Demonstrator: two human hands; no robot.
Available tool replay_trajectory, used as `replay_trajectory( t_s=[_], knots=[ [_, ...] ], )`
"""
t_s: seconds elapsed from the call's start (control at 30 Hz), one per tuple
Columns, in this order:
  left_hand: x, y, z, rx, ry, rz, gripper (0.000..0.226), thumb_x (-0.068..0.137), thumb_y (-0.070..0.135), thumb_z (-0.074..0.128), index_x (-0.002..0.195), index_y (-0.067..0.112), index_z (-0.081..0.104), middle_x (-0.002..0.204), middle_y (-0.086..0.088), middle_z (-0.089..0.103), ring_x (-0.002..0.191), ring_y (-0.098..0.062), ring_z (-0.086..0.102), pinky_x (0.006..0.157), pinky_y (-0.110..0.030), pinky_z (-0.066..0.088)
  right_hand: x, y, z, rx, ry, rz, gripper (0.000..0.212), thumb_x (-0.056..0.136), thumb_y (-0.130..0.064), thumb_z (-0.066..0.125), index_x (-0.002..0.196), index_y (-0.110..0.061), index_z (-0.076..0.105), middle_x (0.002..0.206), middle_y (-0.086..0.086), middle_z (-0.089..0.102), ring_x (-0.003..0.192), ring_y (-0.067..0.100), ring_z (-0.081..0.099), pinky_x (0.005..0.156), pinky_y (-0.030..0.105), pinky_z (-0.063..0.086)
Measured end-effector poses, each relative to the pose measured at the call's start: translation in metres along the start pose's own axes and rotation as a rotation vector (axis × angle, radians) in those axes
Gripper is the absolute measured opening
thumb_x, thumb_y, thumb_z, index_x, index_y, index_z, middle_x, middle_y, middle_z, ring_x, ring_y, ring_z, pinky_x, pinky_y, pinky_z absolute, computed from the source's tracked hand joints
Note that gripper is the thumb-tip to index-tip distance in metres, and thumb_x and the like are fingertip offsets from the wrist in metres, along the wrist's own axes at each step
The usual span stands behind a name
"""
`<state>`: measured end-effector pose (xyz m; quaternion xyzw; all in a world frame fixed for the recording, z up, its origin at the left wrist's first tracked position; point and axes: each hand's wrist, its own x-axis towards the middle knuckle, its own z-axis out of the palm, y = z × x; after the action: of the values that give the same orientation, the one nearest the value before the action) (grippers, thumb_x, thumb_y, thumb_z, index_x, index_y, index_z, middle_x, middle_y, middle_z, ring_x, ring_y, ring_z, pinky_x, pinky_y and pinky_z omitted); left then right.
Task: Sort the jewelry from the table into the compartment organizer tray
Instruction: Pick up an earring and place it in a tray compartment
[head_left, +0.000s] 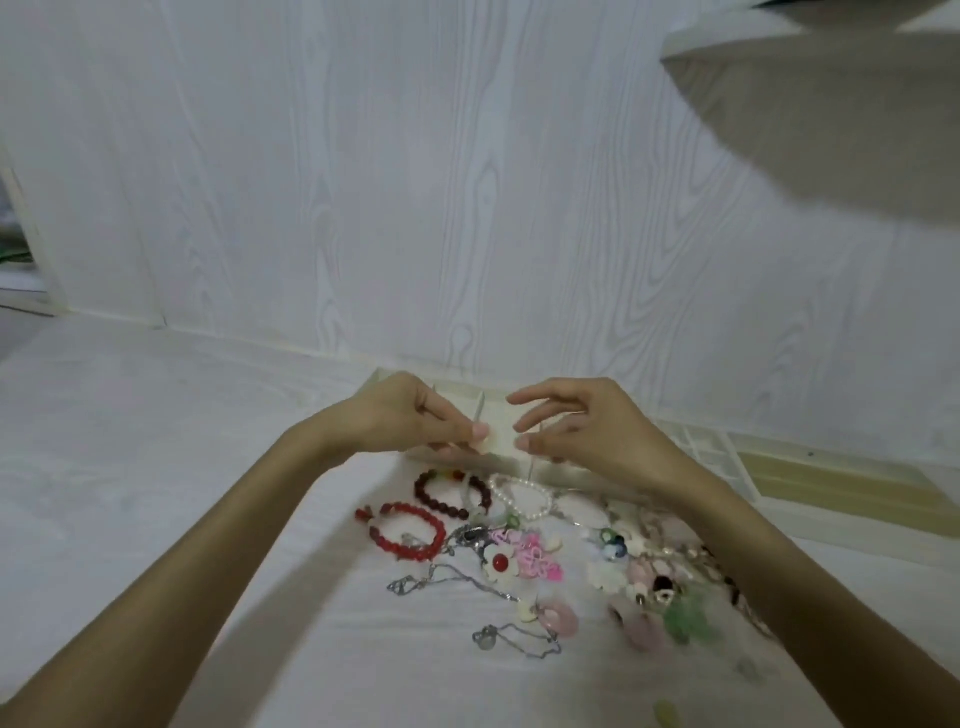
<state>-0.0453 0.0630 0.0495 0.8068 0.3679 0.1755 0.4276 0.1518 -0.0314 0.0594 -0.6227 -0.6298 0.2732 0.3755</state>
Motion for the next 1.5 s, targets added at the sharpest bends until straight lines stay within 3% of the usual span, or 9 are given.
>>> replay_trajectory(
  t_s=[0.13, 0.37, 0.47, 0.57, 0.6, 0.73, 1.0, 1.27, 1.5],
  knots=[
    [0.060, 0.025, 0.012, 0.028, -0.005, 0.053, 0.028, 0.078, 0.045, 0.070, 0.083, 0.019, 0.079, 0.078, 0.012, 0.074, 0.059, 0.008, 0.059, 0.064, -0.009, 0.042, 0.024, 0.013, -0.032, 0.049, 0.077, 0.068, 0.026, 0.076, -0.015, 0.077, 0.101, -0.022, 0.072, 0.090, -0.003, 0.074, 0.081, 0.013, 0.070, 0.073, 0.025, 0.056],
    [0.135, 0.030, 0.042, -0.007, 0.029, 0.078, 0.035, 0.079, 0.047, 0.068, 0.084, 0.014, 0.079, 0.064, 0.015, 0.068, 0.057, 0.014, 0.056, 0.067, -0.010, 0.041, 0.057, 0.061, -0.059, 0.022, 0.188, 0.046, 0.018, 0.074, -0.017, 0.079, 0.090, -0.024, 0.076, 0.082, -0.003, 0.074, 0.078, 0.006, 0.069, 0.075, 0.017, 0.054],
    [0.155, 0.023, 0.053, 0.034, 0.036, 0.084, 0.039, 0.078, 0.054, 0.066, 0.086, 0.018, 0.079, 0.080, 0.007, 0.074, 0.082, -0.003, 0.066, 0.079, -0.022, 0.050, 0.069, 0.079, -0.059, 0.015, 0.234, 0.047, 0.017, 0.071, -0.019, 0.081, 0.084, -0.027, 0.075, 0.077, -0.005, 0.074, 0.073, 0.003, 0.068, 0.070, 0.013, 0.051],
    [0.167, 0.016, 0.059, 0.124, 0.045, 0.089, 0.039, 0.077, 0.060, 0.062, 0.083, 0.025, 0.079, 0.069, 0.006, 0.072, 0.066, -0.012, 0.064, 0.075, -0.038, 0.053, 0.079, 0.093, -0.056, -0.105, 0.289, 0.028, 0.015, 0.071, -0.023, 0.080, 0.085, -0.028, 0.075, 0.075, -0.008, 0.072, 0.068, 0.001, 0.067, 0.068, 0.015, 0.053],
    [0.170, 0.014, 0.060, 0.133, 0.046, 0.083, 0.042, 0.079, 0.060, 0.059, 0.083, 0.024, 0.079, 0.065, 0.008, 0.071, 0.061, -0.010, 0.063, 0.072, -0.037, 0.052, 0.081, 0.098, -0.055, -0.157, 0.305, 0.030, 0.015, 0.072, -0.025, 0.079, 0.086, -0.028, 0.075, 0.074, -0.009, 0.072, 0.068, 0.002, 0.067, 0.068, 0.018, 0.054],
    [0.175, 0.004, 0.055, 0.155, 0.119, 0.027, 0.054, 0.090, 0.060, 0.042, 0.095, 0.019, 0.075, 0.088, 0.008, 0.072, 0.084, -0.011, 0.067, 0.092, -0.040, 0.051, 0.091, 0.108, -0.048, -0.319, 0.321, 0.057, 0.014, 0.075, -0.030, 0.078, 0.088, -0.027, 0.075, 0.073, -0.011, 0.071, 0.068, 0.002, 0.066, 0.068, 0.024, 0.054],
    [0.171, 0.000, 0.038, 0.156, 0.137, 0.068, 0.029, 0.094, 0.038, 0.052, 0.100, 0.018, 0.071, 0.092, 0.007, 0.071, 0.084, -0.009, 0.067, 0.091, -0.037, 0.051, 0.102, 0.116, -0.031, -0.478, 0.196, 0.135, 0.013, 0.076, -0.040, 0.075, 0.085, -0.031, 0.076, 0.070, -0.013, 0.067, 0.065, 0.002, 0.059, 0.054, 0.017, 0.036],
    [0.175, -0.008, 0.042, 0.316, 0.154, 0.023, 0.017, 0.091, 0.034, 0.057, 0.098, 0.028, 0.071, 0.108, 0.005, 0.070, 0.101, -0.015, 0.063, 0.092, -0.039, 0.050, 0.106, 0.126, -0.031, -0.420, 0.146, 0.157, 0.004, 0.080, -0.032, 0.072, 0.082, -0.032, 0.075, 0.072, -0.013, 0.068, 0.068, 0.001, 0.059, 0.059, 0.016, 0.040],
    [0.175, -0.008, 0.048, 0.517, 0.059, 0.040, 0.029, 0.093, 0.018, 0.047, 0.107, 0.031, 0.068, 0.121, 0.003, 0.064, 0.113, -0.017, 0.055, 0.093, -0.038, 0.048, 0.109, 0.126, -0.027, -0.332, 0.188, 0.133, 0.012, 0.084, -0.034, 0.067, 0.089, -0.026, 0.073, 0.079, -0.004, 0.067, 0.065, 0.004, 0.057, 0.058, 0.019, 0.039]
  ],
)
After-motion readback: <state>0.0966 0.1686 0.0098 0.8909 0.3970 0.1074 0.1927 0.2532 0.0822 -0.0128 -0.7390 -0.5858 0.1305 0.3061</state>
